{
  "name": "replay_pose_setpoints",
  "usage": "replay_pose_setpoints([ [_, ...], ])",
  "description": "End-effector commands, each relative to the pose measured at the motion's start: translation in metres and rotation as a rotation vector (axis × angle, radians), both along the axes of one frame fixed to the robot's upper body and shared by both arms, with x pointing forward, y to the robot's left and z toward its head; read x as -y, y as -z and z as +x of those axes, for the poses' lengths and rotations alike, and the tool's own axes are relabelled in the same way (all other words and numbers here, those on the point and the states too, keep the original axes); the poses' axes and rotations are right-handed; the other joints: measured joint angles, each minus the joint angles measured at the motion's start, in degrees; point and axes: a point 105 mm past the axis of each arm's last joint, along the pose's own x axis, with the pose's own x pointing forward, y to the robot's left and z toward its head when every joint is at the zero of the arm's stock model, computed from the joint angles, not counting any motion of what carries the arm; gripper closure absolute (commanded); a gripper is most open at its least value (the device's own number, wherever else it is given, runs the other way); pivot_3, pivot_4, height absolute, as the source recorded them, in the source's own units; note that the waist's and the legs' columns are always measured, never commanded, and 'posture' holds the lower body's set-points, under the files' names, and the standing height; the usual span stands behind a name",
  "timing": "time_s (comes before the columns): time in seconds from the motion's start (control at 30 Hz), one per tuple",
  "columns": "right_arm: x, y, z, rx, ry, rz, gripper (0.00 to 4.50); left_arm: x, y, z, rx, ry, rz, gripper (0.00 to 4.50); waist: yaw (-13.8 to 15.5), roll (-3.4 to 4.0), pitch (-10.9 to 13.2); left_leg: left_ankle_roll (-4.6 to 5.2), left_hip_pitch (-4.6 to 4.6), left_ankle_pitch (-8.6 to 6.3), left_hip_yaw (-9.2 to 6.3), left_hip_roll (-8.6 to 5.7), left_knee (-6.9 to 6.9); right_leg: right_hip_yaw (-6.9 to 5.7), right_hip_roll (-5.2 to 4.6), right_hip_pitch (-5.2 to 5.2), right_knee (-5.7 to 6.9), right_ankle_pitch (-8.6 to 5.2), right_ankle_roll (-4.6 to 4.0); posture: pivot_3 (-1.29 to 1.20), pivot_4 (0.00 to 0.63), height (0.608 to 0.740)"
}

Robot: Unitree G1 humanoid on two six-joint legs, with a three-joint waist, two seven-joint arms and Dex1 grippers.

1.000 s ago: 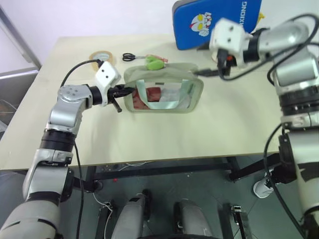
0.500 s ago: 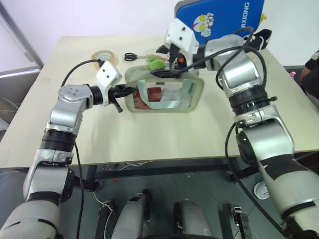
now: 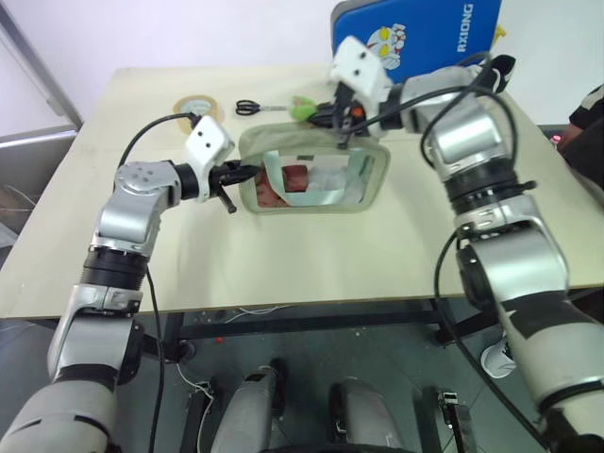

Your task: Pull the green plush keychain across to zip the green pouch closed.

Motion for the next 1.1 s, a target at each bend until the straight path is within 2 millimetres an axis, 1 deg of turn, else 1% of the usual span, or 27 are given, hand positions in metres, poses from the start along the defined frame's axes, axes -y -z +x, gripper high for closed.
replay_pose_setpoints([
  [0.03,0.013,-0.036,-0.012,0.109,0.014,0.033,4.46,0.0,-0.023,-0.002,0.081,0.006,-0.025,4.5,-0.1,0.0,0.0,0.0,0.0,0.0,0.0,0.0,0.0,0.0,0.0,0.0,0.0,0.0,0.0,0.0,0.15,0.74],
  [0.07,0.025,-0.042,-0.012,0.137,0.057,0.034,4.46,0.0,-0.022,-0.002,0.078,0.004,-0.024,4.5,-0.2,0.0,0.0,0.0,0.0,0.0,0.0,0.0,-0.02,0.01,0.0,0.0,0.0,0.0,0.0,0.0,0.15,0.74],
  [0.13,0.058,-0.052,-0.011,0.223,0.197,0.006,4.46,-0.002,-0.021,-0.002,0.075,0.0,-0.025,4.5,0.0,0.0,0.0,0.0,0.0,0.0,0.0,0.01,-0.03,0.02,-0.01,0.01,0.0,0.0,-0.01,0.0,0.15,0.74],
  [0.2,0.091,-0.051,-0.009,0.3,0.333,-0.065,4.46,-0.002,-0.02,-0.003,0.071,-0.002,-0.025,4.5,0.1,0.0,0.0,0.0,-0.01,0.0,0.0,0.0,-0.02,0.02,-0.03,-0.03,-0.01,0.0,-0.01,0.0,0.15,0.74],
  [0.23,0.108,-0.046,-0.008,0.321,0.399,-0.108,4.46,-0.002,-0.019,-0.003,0.068,-0.002,-0.024,4.5,0.2,0.0,0.0,0.01,-0.01,-0.01,0.0,0.0,0.0,0.01,-0.05,-0.02,-0.04,0.0,-0.01,0.0,0.15,0.74],
  [0.3,0.133,-0.033,-0.007,0.331,0.494,-0.161,4.46,-0.002,-0.017,-0.003,0.062,-0.003,-0.022,4.5,0.0,0.0,0.0,0.02,0.0,-0.02,0.0,-0.01,0.0,0.02,-0.08,0.01,-0.1,-0.01,-0.01,0.0,0.15,0.74],
  [0.33,0.148,-0.024,-0.006,0.338,0.55,-0.202,4.46,-0.002,-0.016,-0.003,0.059,-0.002,-0.019,4.5,-0.1,0.0,0.0,0.02,0.0,-0.02,0.0,-0.01,0.0,0.03,-0.09,0.02,-0.12,-0.01,-0.02,0.0,0.15,0.74],
  [0.4,0.167,-0.005,-0.005,0.338,0.623,-0.25,4.46,-0.002,-0.015,-0.003,0.054,0.002,-0.015,4.5,-0.2,0.0,0.0,0.02,0.0,-0.02,0.0,-0.01,-0.02,0.04,-0.09,0.08,-0.12,-0.01,-0.02,0.0,0.15,0.74],
  [0.43,0.175,0.007,-0.004,0.31,0.653,-0.231,4.46,-0.001,-0.015,-0.003,0.052,0.005,-0.014,4.5,-0.4,0.0,0.0,0.02,-0.02,-0.02,0.01,-0.01,-0.03,0.07,-0.09,0.17,-0.09,-0.01,-0.02,0.0,0.15,0.74],
  [0.47,0.178,0.016,-0.003,0.288,0.67,-0.211,4.46,-0.001,-0.015,-0.003,0.051,0.007,-0.014,4.5,-0.4,0.0,0.0,0.02,-0.02,-0.01,0.02,0.0,-0.06,0.1,-0.07,0.16,-0.08,-0.01,-0.02,0.0,0.15,0.74],
  [0.5,0.179,0.033,-0.001,0.248,0.686,-0.18,4.46,-0.001,-0.015,-0.003,0.05,0.008,-0.013,4.5,-0.4,0.01,0.0,0.02,-0.02,0.0,0.02,0.02,-0.07,0.1,-0.05,0.15,-0.07,-0.01,-0.02,0.0,0.15,0.74],
  [0.57,0.174,0.074,0.005,0.187,0.724,-0.104,4.46,0.0,-0.016,-0.001,0.048,0.009,-0.012,4.5,-0.4,-0.01,0.0,0.03,0.0,0.03,0.02,0.06,-0.05,0.09,0.01,0.19,-0.04,-0.01,-0.02,0.0,0.15,0.74],
  [0.6,0.166,0.097,0.007,0.144,0.723,-0.077,4.46,0.001,-0.015,-0.001,0.044,0.012,-0.009,4.5,-0.5,-0.02,0.0,0.11,0.05,0.08,0.02,0.09,-0.04,0.07,0.04,0.26,-0.04,-0.01,-0.02,0.0,0.15,0.74],
  [0.63,0.156,0.114,0.007,0.101,0.711,-0.043,4.46,0.002,-0.014,0.0,0.042,0.015,-0.007,4.5,-0.4,-0.04,0.0,0.12,0.09,0.09,0.02,0.09,0.0,0.05,0.04,0.33,-0.03,-0.01,-0.02,0.0,0.15,0.74],
  [0.7,0.135,0.134,0.007,0.028,0.682,0.044,4.46,0.002,-0.014,0.0,0.039,0.018,-0.005,4.5,-0.3,-0.04,0.0,0.14,0.13,0.1,0.0,0.09,0.04,-0.01,0.04,0.42,-0.04,-0.01,-0.02,0.0,0.15,0.74],
  [0.73,0.125,0.139,0.007,-0.016,0.671,0.104,4.46,0.003,-0.014,0.0,0.039,0.018,-0.005,4.5,-0.3,-0.03,0.0,0.16,0.1,0.1,0.0,0.08,0.05,-0.01,0.05,0.39,-0.03,-0.01,-0.02,0.0,0.15,0.74],
  [0.77,0.117,0.142,0.006,-0.052,0.662,0.157,4.46,0.003,-0.014,0.0,0.038,0.019,-0.004,4.5,-0.3,-0.03,0.0,0.16,0.08,0.11,0.0,0.08,0.05,-0.01,0.05,0.38,-0.03,-0.01,-0.01,0.0,0.15,0.74],
  [0.83,0.102,0.148,0.004,-0.106,0.626,0.198,4.46,0.003,-0.014,0.0,0.037,0.02,-0.005,4.5,-0.2,-0.03,0.0,0.17,0.08,0.12,0.0,0.07,0.07,-0.02,0.07,0.4,-0.02,-0.01,-0.01,0.0,0.15,0.74],
  [0.87,0.099,0.149,0.003,-0.119,0.616,0.202,4.46,0.003,-0.014,0.0,0.036,0.02,-0.005,4.5,-0.1,-0.03,0.0,0.17,0.09,0.12,0.0,0.08,0.09,-0.03,0.08,0.41,-0.02,-0.01,0.0,0.0,0.15,0.74],
  [0.93,0.1,0.147,0.002,-0.125,0.608,0.197,4.46,0.003,-0.012,0.0,0.034,0.02,-0.002,4.5,0.0,-0.03,0.0,0.18,0.09,0.11,-0.02,0.07,0.13,-0.06,0.08,0.44,-0.02,-0.01,0.0,0.0,0.15,0.74],
  [0.97,0.102,0.142,0.002,-0.124,0.606,0.201,4.46,0.003,-0.012,0.0,0.033,0.019,-0.001,4.5,0.0,-0.03,0.0,0.19,0.09,0.1,-0.02,0.07,0.15,-0.07,0.07,0.46,-0.03,-0.01,0.0,0.0,0.15,0.74],
  [1.03,0.108,0.123,-0.002,-0.106,0.571,0.202,4.46,0.001,-0.014,-0.001,0.039,0.012,-0.012,4.5,0.0,-0.03,0.0,0.19,0.09,0.1,-0.03,0.07,0.15,-0.07,0.06,0.44,-0.03,-0.01,0.0,0.0,0.15,0.74],
  [1.1,0.115,0.099,-0.009,-0.084,0.51,0.188,3.8,-0.002,-0.022,-0.004,0.037,0.026,-0.045,3.74,0.0,-0.03,0.0,0.2,0.08,0.09,-0.02,0.06,0.13,-0.06,0.05,0.4,-0.03,-0.01,0.0,0.0,0.15,0.74],
])
